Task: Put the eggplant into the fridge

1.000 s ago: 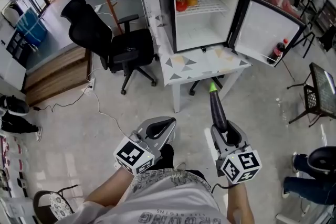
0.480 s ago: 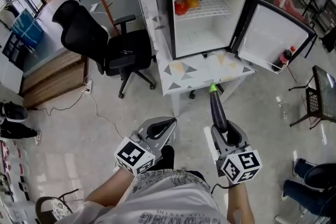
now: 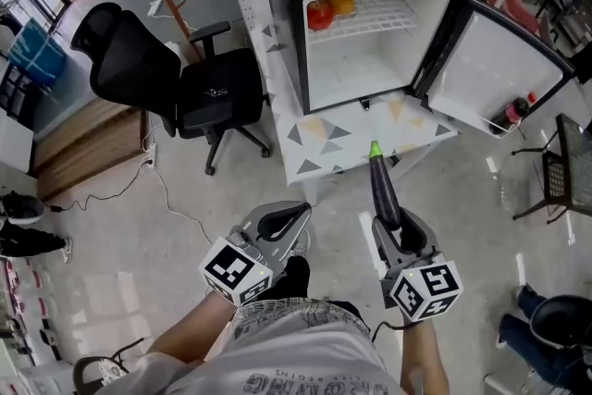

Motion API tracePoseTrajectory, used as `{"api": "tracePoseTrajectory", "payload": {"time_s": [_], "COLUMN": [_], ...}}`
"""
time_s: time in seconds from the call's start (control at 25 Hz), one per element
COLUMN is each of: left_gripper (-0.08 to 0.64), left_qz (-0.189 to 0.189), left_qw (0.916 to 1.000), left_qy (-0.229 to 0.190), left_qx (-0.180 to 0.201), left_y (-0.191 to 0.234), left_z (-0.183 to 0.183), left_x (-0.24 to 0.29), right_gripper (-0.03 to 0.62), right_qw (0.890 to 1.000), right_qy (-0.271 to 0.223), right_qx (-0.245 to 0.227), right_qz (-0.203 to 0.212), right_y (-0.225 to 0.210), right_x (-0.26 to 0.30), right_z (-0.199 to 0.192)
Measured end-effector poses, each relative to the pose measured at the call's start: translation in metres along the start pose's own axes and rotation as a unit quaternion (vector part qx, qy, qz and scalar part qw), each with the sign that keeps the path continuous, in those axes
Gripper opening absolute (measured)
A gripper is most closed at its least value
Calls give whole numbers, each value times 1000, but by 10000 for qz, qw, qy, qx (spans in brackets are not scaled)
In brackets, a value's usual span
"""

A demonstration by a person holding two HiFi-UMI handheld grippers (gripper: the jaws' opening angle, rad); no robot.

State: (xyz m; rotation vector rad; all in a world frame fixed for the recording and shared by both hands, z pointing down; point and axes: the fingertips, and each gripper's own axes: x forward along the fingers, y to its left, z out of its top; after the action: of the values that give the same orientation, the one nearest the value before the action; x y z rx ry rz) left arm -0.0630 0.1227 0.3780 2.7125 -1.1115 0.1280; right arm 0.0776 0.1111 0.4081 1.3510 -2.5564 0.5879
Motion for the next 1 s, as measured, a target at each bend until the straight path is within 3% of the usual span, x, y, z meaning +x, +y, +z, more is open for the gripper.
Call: {"api": "tracePoseTrajectory", "payload": {"time_s": [0.52,1.0], "left_gripper": [6,6], "left_qz": [-282,-655], "left_qw": [9994,9977], "left_qy": [128,149], "left_qx": [-120,51], "left_y": [88,152], "left_z": [18,45], "left_x": [50,91], "right_gripper": [189,189], "right_qw": [9995,9975], "right_qy": [58,-116], "right_qx": [152,106], "right_qz": [-279,-683], "right_y": [-29,-50], "right_x": [84,138], "right_z": [37,81]}}
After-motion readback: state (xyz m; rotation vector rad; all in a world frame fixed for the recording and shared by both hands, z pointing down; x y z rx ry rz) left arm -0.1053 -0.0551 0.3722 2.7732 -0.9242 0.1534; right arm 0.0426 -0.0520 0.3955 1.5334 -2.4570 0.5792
